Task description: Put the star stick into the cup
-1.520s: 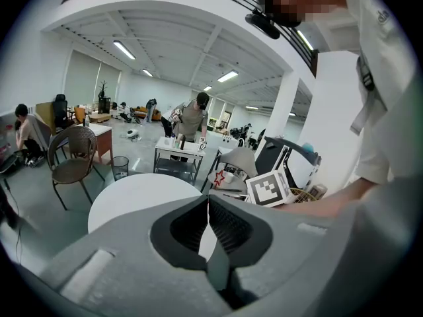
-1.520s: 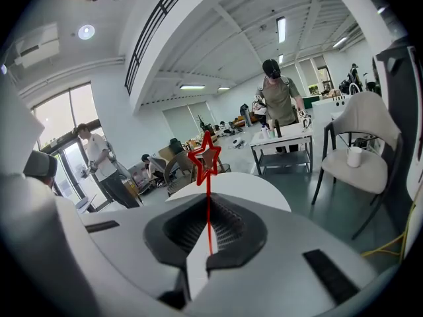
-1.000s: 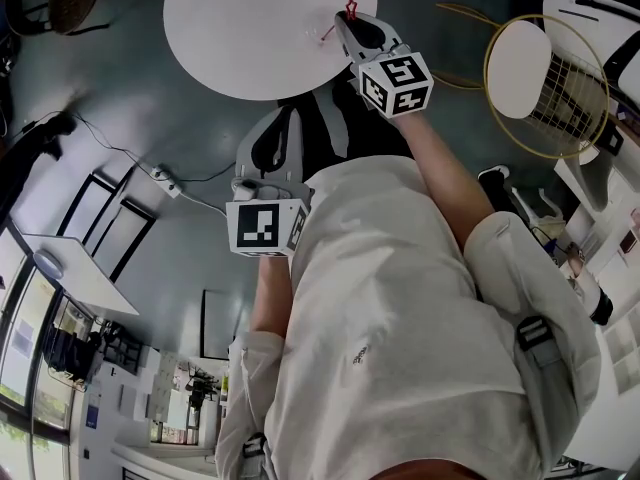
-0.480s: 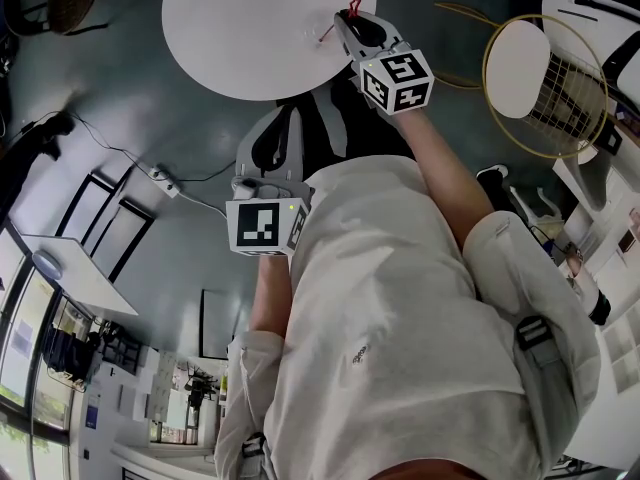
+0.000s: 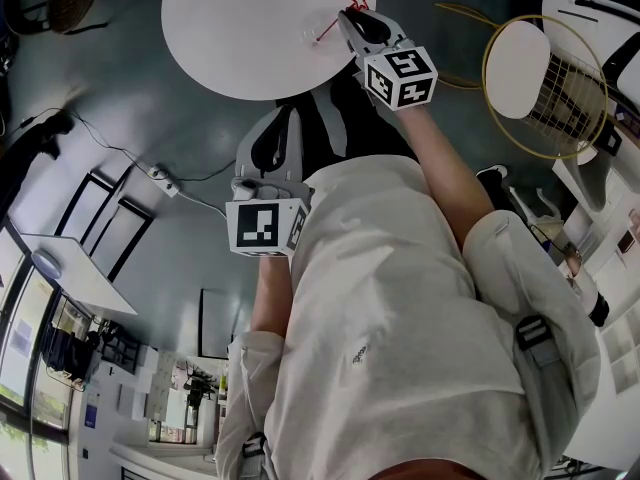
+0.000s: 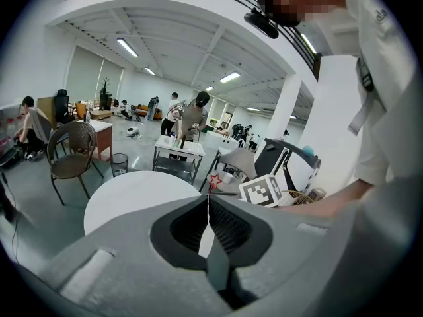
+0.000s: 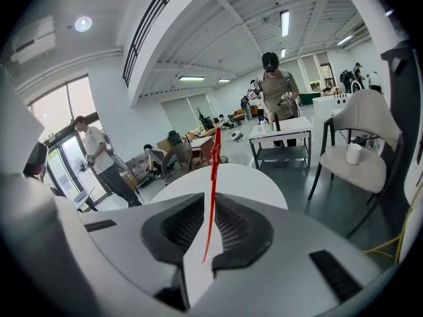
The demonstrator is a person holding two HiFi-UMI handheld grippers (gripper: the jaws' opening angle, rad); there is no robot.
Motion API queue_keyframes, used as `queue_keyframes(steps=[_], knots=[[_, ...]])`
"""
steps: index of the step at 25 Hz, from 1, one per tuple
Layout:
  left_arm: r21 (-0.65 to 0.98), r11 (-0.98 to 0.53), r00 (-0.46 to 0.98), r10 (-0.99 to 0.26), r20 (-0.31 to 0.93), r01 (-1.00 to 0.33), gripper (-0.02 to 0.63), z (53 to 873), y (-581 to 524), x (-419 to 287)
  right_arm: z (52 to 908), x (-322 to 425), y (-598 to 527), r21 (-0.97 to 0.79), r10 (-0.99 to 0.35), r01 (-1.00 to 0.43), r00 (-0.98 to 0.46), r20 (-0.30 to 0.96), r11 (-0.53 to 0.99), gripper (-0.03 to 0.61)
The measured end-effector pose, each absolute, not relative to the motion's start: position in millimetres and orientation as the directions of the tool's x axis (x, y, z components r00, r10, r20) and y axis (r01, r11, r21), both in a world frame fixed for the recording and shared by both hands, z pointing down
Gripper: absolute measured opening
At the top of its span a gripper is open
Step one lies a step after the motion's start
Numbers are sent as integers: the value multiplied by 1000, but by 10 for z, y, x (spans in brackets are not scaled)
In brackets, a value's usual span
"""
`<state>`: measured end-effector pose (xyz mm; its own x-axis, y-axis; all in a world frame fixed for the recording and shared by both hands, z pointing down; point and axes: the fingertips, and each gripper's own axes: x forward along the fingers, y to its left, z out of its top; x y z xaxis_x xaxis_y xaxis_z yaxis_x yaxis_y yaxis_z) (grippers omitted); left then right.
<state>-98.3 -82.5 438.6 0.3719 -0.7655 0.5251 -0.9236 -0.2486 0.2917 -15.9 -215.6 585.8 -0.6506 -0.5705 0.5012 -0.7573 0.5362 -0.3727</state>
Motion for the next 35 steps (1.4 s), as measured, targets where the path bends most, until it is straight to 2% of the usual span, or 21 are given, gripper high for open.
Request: queue_keyframes(steps=[10, 22, 35], knots=[[287, -253, 372, -765, 525, -924, 12, 4358, -832, -942, 5889, -119, -2145, -392, -553, -747, -662, 506, 537, 81], [282, -251, 366, -774, 517, -926, 12, 4341, -806, -919, 5901, -93, -2097, -389, -540, -739, -670, 510, 549, 172], [267, -249, 353, -800, 485, -931, 12, 4218, -814, -899, 5744, 21, -2024, -370, -533, -736, -671, 516, 567, 172]])
